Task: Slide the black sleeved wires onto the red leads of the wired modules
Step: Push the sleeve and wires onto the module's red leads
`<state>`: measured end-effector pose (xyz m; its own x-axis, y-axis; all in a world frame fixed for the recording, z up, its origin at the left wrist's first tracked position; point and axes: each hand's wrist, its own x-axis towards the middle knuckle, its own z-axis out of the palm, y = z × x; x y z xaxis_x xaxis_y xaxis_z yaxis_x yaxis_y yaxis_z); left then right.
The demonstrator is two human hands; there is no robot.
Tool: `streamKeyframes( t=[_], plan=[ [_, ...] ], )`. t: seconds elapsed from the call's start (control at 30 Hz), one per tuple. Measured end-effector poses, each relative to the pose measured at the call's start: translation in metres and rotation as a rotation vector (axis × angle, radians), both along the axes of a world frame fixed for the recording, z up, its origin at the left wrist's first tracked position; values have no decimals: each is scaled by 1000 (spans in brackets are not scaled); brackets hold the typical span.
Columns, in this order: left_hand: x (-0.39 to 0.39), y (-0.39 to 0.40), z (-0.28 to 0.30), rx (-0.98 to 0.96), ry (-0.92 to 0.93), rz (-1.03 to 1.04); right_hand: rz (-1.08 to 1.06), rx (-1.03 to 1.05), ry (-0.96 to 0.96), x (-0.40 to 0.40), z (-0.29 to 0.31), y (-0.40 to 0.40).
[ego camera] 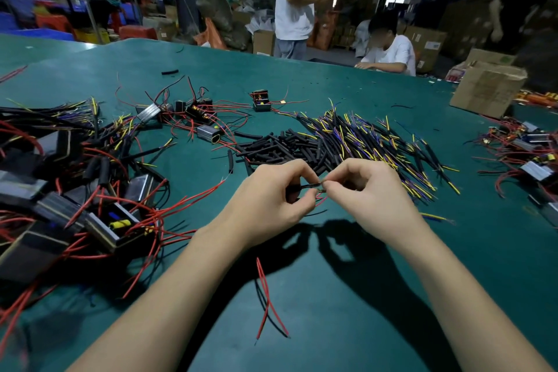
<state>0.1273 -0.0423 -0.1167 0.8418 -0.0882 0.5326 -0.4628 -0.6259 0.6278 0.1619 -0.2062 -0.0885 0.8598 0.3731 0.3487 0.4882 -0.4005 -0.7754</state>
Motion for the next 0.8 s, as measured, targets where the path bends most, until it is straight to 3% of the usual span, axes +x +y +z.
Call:
streamKeyframes(
  t=[0.2,0.33,0.6,0.8],
  plan=[
    [-2,2,3,25,-40,-53,62,14,179,2,7,-7],
    [-4,3,6,140,-102,-54,137,52,354,2,9,-11],
    [-5,1,9,334,-235,12,219,51,490,4,14,-19],
    [-8,1,11,307,-254,-37,305,53,591,6,16,-24]
  ],
)
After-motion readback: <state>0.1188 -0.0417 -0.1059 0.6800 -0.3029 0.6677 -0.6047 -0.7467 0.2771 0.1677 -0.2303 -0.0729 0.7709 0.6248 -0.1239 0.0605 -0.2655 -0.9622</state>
